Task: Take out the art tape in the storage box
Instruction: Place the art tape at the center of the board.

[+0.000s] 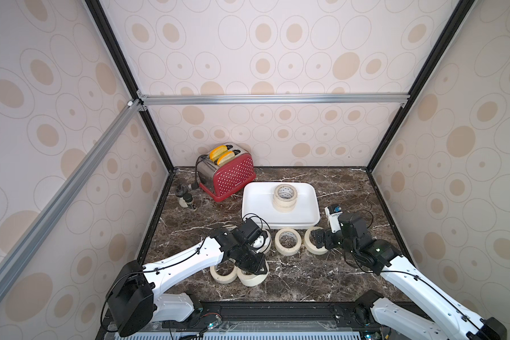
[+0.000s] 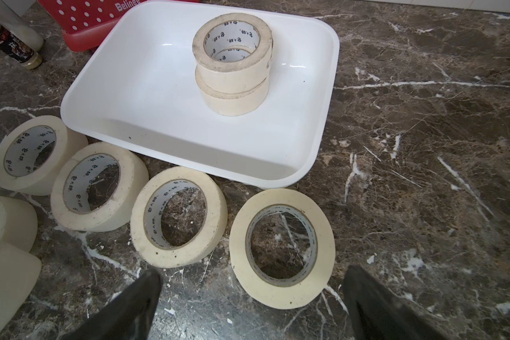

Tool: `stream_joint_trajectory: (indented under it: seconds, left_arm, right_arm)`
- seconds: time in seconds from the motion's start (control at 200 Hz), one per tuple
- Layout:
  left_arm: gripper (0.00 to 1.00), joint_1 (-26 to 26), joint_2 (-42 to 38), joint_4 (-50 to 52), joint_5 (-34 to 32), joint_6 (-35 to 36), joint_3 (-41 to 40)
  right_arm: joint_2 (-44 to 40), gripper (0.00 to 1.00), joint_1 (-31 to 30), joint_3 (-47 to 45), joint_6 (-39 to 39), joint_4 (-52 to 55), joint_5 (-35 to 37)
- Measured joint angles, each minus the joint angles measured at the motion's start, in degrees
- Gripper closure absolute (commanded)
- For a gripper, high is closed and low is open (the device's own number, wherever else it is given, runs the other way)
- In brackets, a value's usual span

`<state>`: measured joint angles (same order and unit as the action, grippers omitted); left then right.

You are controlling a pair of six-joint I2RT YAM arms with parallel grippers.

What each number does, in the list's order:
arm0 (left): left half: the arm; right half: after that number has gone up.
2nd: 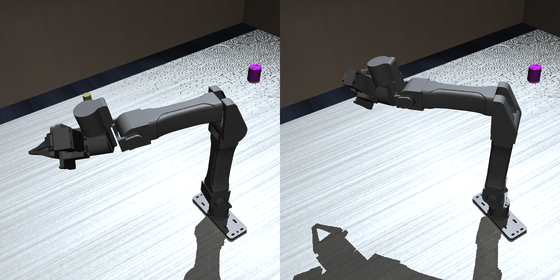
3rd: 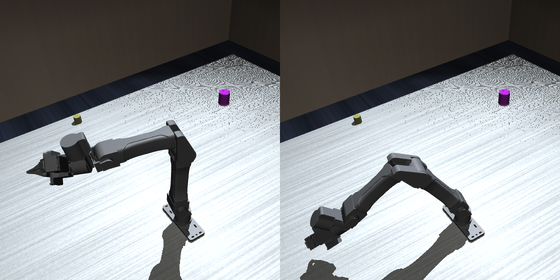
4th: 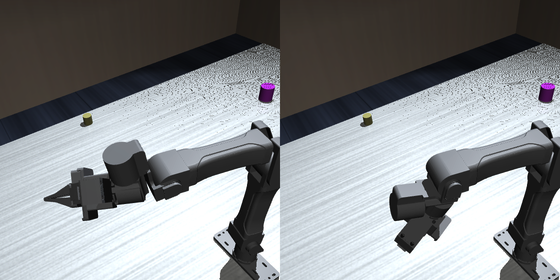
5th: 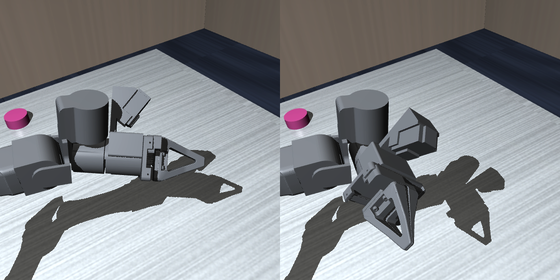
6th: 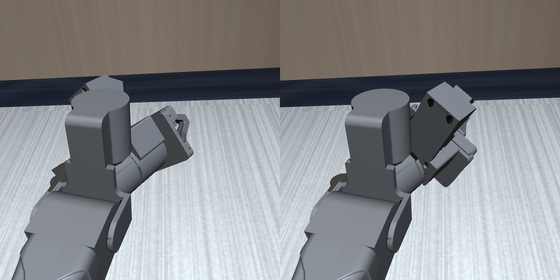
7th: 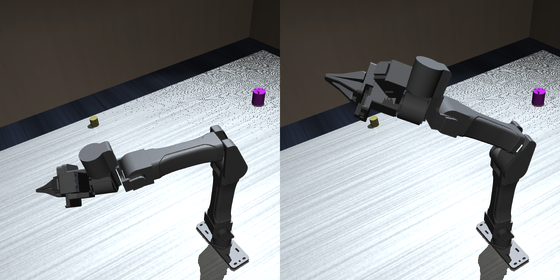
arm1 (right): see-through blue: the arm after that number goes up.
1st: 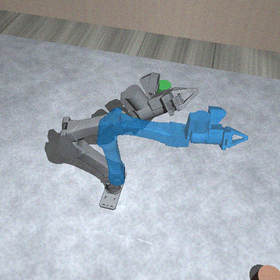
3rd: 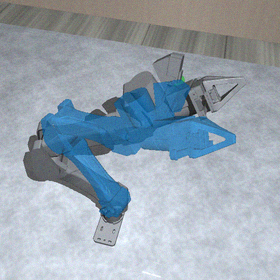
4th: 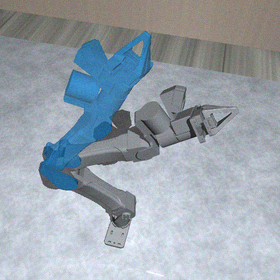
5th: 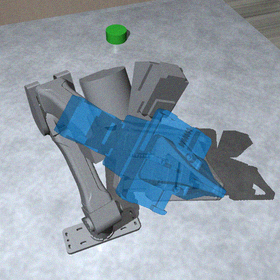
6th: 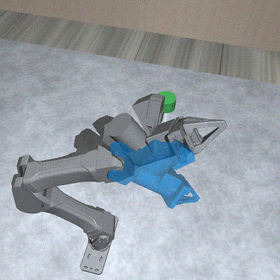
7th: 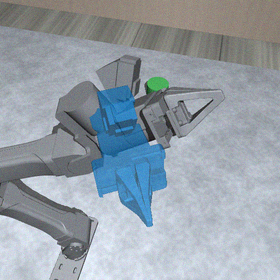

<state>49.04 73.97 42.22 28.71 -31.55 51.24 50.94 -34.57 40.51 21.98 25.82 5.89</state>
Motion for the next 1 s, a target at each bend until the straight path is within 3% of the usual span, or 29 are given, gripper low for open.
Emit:
stream_joint_trajectory:
  seconds: [0.646, 1.002]
  left_arm:
    - [0.99, 1.16, 8.85, -5.49, -2.4, 0.28, -0.48]
    - [0.85, 1.6, 11.37, -7.61, -3.28, 0.26, -0.44]
  right_arm:
    - [0.09, 0.0, 0.37, 0.0, -0.22, -0.52, 0.07]
    - [-0.24, 0.0, 0.59, 0.0, -0.57, -0.22, 0.24]
